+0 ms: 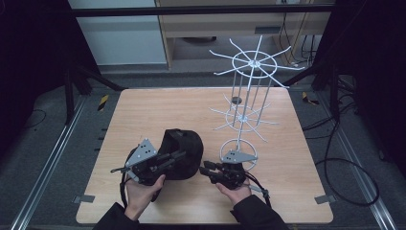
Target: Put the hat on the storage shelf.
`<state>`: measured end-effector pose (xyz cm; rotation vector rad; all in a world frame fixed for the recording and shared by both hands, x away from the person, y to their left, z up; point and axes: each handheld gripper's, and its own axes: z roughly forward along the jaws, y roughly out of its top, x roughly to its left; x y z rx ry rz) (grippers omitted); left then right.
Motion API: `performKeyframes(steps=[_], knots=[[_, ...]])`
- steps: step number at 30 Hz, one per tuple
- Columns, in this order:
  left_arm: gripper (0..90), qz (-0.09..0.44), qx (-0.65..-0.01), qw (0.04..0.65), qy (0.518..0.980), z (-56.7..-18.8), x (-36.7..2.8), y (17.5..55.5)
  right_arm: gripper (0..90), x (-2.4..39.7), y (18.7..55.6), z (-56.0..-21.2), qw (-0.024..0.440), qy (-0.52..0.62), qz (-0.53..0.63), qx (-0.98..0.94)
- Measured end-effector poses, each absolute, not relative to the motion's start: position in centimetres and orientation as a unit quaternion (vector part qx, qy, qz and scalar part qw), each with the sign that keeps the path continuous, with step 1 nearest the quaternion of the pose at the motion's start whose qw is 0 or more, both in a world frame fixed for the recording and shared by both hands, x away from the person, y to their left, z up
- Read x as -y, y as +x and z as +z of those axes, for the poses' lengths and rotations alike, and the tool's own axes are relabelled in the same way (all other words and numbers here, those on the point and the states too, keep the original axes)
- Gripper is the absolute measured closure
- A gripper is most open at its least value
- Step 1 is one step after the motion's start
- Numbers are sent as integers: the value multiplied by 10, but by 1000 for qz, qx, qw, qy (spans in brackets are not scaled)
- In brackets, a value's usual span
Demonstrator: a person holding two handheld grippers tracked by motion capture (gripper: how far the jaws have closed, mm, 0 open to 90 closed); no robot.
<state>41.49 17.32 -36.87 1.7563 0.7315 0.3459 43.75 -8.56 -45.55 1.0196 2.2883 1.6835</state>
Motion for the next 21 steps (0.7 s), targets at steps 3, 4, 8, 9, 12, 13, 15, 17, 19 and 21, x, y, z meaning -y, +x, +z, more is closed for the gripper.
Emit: performKeyframes(steps=[3,4,8,9,12,13,15,17,19,21], knots=[[861,157,-317,565,745,-367,-172,417,558,83,437,-456,63,334,557,-758],[861,160,-322,566,742,-367,-171,419,516,83,436,-456,64,330,559,-758],[861,163,-329,567,737,-366,-169,423,472,82,435,-457,56,327,560,-759],[861,165,-331,567,736,-365,-168,423,463,81,434,-458,53,326,559,-761],[861,166,-333,574,730,-362,-164,424,392,73,434,-462,52,323,557,-764],[861,166,-333,574,730,-362,-164,424,392,73,434,-462,52,323,557,-764],[861,168,-332,576,728,-360,-160,423,343,69,435,-465,58,324,555,-764],[862,160,-327,583,726,-358,-156,422,304,68,437,-469,71,326,554,-763],[861,159,-327,585,725,-358,-156,421,285,67,438,-470,76,330,552,-762],[862,149,-325,592,722,-356,-155,420,263,67,441,-472,85,333,553,-759]])
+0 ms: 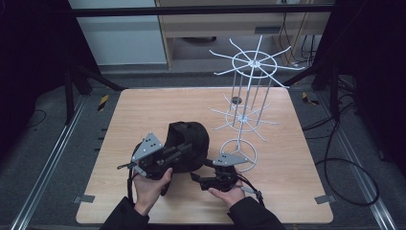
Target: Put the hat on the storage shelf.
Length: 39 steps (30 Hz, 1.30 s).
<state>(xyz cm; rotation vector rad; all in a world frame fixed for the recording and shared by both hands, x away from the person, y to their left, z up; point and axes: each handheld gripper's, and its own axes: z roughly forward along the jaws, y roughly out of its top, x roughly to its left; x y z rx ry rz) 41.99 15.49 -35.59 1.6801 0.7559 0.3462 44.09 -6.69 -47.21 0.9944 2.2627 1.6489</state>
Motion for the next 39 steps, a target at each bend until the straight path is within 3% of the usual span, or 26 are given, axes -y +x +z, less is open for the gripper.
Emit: performKeyframes(steps=[9,18,21,22,28,39], knots=[[862,144,-326,596,720,-356,-158,420,247,68,441,-471,93,329,560,-754],[863,135,-324,591,726,-359,-154,420,92,65,440,-469,84,333,566,-750],[863,144,-319,587,730,-359,-155,419,126,66,440,-470,83,333,564,-751],[863,147,-319,587,730,-359,-156,419,179,69,440,-469,82,329,567,-751],[863,148,-317,587,730,-359,-172,419,203,77,440,-465,82,328,576,-744],[863,141,-281,552,772,-363,-190,411,337,94,448,-457,94,347,597,-717]])
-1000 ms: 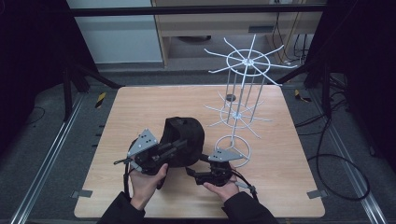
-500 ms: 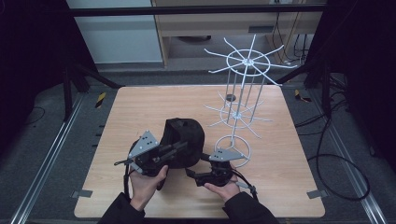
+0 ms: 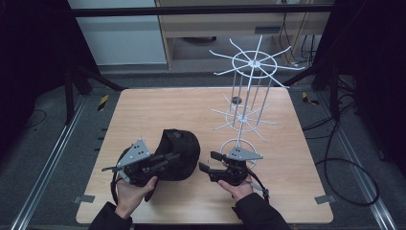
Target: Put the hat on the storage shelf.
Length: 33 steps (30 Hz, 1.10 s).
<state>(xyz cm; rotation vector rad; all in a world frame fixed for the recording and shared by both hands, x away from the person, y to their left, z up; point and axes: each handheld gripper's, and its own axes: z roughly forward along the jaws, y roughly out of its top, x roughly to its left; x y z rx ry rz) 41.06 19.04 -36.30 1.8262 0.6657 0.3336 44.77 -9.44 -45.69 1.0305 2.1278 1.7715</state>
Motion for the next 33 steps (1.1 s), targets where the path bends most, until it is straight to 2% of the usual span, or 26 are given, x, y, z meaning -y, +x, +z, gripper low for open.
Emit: performKeyframes(steps=[5,6,7,8,9,10,11,12,13,14,20,29,33], knots=[[864,128,-251,538,795,-365,-181,406,375,92,450,-458,98,339,595,-722],[864,124,-242,537,799,-365,-177,404,422,91,452,-460,98,334,596,-724],[863,124,-242,537,799,-365,-177,404,422,91,452,-460,98,334,596,-724],[863,126,-238,533,802,-365,-173,404,510,91,453,-461,89,325,598,-727],[863,126,-238,533,802,-365,-173,404,510,91,453,-461,89,325,598,-727],[863,125,-239,531,803,-366,-172,404,578,91,453,-461,87,320,599,-729],[863,124,-240,531,803,-367,-171,405,748,92,453,-461,80,315,595,-735],[863,117,-243,535,800,-368,-172,406,830,93,453,-462,75,314,592,-739],[862,117,-243,535,800,-368,-172,406,830,93,453,-462,75,314,592,-739],[862,117,-245,537,798,-368,-173,406,897,95,453,-462,67,311,590,-742],[828,141,-266,549,779,-364,-183,404,900,101,450,-453,55,311,592,-742],[799,172,-326,554,746,-364,-206,404,900,95,441,-431,72,296,582,-754],[832,169,-331,552,746,-367,-209,403,900,90,438,-431,78,295,574,-760]])
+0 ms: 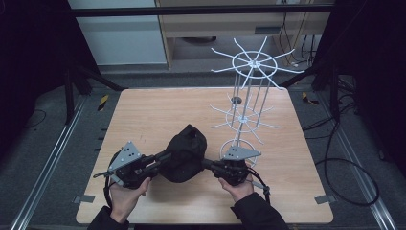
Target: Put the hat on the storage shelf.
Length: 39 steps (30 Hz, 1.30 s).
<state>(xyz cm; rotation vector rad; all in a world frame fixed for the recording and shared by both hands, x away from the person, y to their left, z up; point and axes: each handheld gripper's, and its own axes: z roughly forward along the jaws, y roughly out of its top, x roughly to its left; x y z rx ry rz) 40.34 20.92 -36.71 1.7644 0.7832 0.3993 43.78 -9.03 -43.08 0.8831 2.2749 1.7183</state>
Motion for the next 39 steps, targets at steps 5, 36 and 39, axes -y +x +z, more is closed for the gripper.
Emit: performKeyframes(steps=[5,36,39], knots=[[851,168,-333,552,746,-369,-213,400,900,83,436,-438,74,294,572,-762],[794,220,-495,493,680,-389,-284,402,900,-5,413,-385,114,231,554,-792],[772,215,-497,481,690,-396,-289,401,900,-11,415,-389,116,230,545,-798]])
